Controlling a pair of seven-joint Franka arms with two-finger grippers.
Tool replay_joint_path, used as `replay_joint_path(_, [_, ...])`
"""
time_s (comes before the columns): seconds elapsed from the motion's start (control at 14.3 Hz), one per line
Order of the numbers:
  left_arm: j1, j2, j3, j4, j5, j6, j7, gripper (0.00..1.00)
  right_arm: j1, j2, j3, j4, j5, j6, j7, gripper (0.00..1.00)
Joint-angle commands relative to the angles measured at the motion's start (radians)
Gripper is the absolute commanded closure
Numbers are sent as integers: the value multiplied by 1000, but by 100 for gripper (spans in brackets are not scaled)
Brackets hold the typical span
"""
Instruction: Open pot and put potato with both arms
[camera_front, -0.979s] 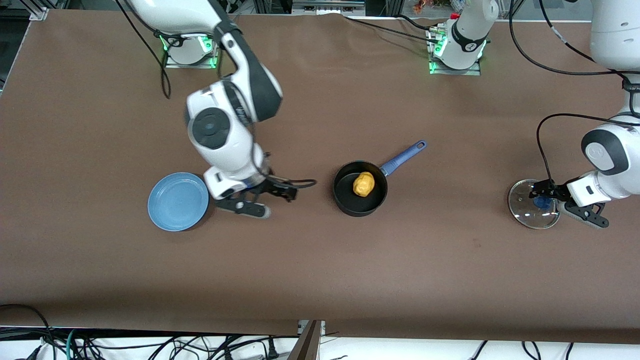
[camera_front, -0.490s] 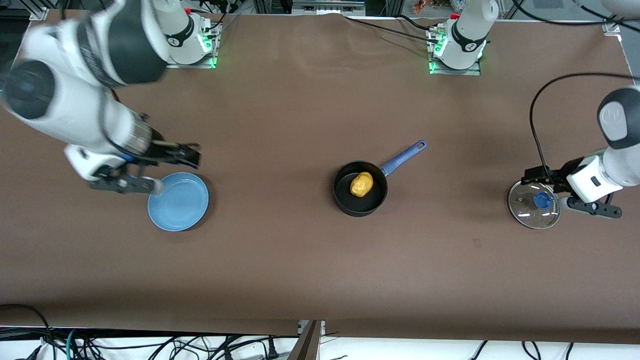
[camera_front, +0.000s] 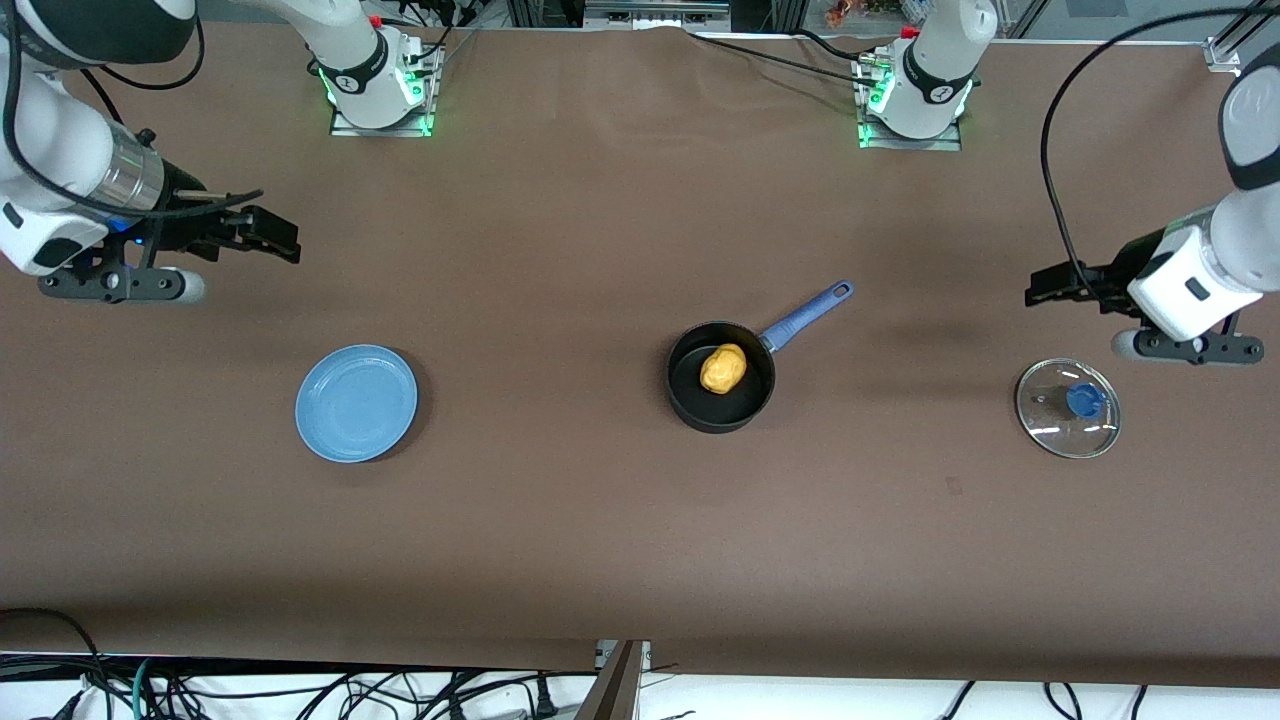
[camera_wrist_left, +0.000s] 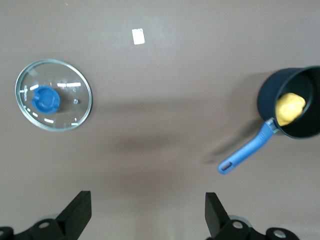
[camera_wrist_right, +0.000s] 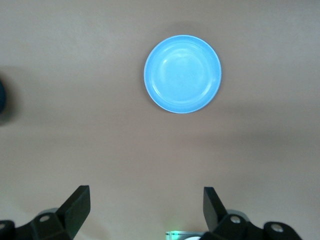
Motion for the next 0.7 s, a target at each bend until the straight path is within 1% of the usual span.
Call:
replay_joint_path(0.0, [-6,-35,-17,8,26,-42,-39,0,-270,-83,287,-62,-66,3,-4,0])
replay_joint_path(0.07, [-6,-34,-20,41,40,-68,-44,0,-301,-97,304,-76,-64,3,-12,0])
replay_joint_path(0.14, [-5,-32,-33,65,66,-90,-57,0,-306,-105,296,-82,-66,3,-39,0])
replay_joint_path(0.21, [3,-32,-45,69,72,-93,-63,0,-308,-100,284,-69,-66,3,-65,0])
replay_joint_path(0.42, [4,-28,-47,76,69,-93,-67,0,-309,-94,278,-62,-78,2,-75,0])
replay_joint_path(0.56, [0,-16,-45,115,65,-93,-65,0,-311,-94,272,-61,-75,15,-73,0])
replay_joint_path(0.63, [0,-6,-45,126,68,-96,-64,0,-314,-83,272,-41,-75,5,-80,0])
